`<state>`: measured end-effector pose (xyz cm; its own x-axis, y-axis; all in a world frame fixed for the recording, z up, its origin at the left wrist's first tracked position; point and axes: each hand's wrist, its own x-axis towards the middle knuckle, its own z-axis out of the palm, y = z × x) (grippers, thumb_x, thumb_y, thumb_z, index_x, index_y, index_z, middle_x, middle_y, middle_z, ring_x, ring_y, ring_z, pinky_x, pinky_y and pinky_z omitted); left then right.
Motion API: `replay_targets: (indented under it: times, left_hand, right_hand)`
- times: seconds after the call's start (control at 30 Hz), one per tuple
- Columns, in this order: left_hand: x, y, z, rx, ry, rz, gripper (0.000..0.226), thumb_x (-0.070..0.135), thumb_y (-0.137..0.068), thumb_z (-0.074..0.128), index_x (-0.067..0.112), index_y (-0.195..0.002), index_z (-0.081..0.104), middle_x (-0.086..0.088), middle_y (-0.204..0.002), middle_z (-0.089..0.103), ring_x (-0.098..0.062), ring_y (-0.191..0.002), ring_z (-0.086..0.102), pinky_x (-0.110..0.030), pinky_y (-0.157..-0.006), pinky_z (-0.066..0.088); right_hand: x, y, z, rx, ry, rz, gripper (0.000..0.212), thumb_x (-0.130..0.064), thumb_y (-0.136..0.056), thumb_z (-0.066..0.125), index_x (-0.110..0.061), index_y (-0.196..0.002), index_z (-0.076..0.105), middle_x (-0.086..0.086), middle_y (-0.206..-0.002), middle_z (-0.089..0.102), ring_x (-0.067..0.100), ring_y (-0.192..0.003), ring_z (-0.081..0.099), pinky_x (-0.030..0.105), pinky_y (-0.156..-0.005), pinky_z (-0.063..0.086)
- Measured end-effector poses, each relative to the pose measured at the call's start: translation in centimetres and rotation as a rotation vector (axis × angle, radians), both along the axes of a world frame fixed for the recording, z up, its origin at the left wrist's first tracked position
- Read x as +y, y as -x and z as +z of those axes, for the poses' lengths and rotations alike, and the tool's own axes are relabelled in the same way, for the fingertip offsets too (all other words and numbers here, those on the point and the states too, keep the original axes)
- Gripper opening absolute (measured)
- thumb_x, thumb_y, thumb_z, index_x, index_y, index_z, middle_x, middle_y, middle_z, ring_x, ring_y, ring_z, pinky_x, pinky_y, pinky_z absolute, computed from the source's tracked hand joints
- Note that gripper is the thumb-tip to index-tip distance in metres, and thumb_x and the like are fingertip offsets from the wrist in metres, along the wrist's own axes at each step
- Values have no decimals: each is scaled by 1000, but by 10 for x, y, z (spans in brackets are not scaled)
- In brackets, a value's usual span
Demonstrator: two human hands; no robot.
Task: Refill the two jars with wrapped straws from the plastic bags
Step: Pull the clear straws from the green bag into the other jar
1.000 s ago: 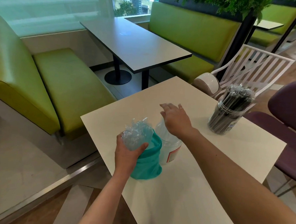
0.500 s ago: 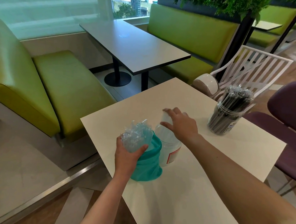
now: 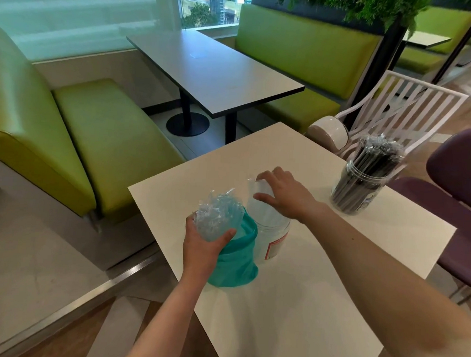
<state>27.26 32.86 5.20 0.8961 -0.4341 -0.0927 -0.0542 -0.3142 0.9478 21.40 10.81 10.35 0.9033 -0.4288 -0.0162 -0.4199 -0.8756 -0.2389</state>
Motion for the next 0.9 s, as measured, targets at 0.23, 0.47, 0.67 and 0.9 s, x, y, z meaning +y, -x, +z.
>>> replay_targets:
  times: [0.23,0.47,0.67,0.9]
  left_hand:
    - [0,-1,-2,9,24,13,84,39,-68,85,30,-131,31,13,-122,43,-10,-112,46,-27,-94,43]
    - [0,0,0,7,8,17,87,39,-69,85,26,-136,31,14,-121,41,-8,-111,43,-26,-95,40]
    - [2,1,0,1,31,0,80,38,-68,85,34,-127,31,13,-122,43,-11,-113,47,-31,-97,45]
    - [0,5,3,-3,50,-14,77,36,-69,85,35,-123,30,12,-121,44,-9,-109,46,-25,-92,44]
  right_hand:
    - [14,25,7,-155,-62,-230,98,-65,-71,71,-41,-147,14,1,-154,22,28,-136,32,49,-106,40]
    - [17,32,-1,-310,-619,-563,98,-8,-66,88,-16,-145,31,14,-133,50,31,-108,60,42,-84,58]
    - [12,19,-5,-433,-748,-608,96,-28,-68,88,-11,-145,36,10,-123,53,20,-80,67,15,-47,47]
    - [18,10,-22,-394,-646,-605,59,-39,-76,80,-7,-122,58,12,-117,61,30,-92,65,44,-81,59]
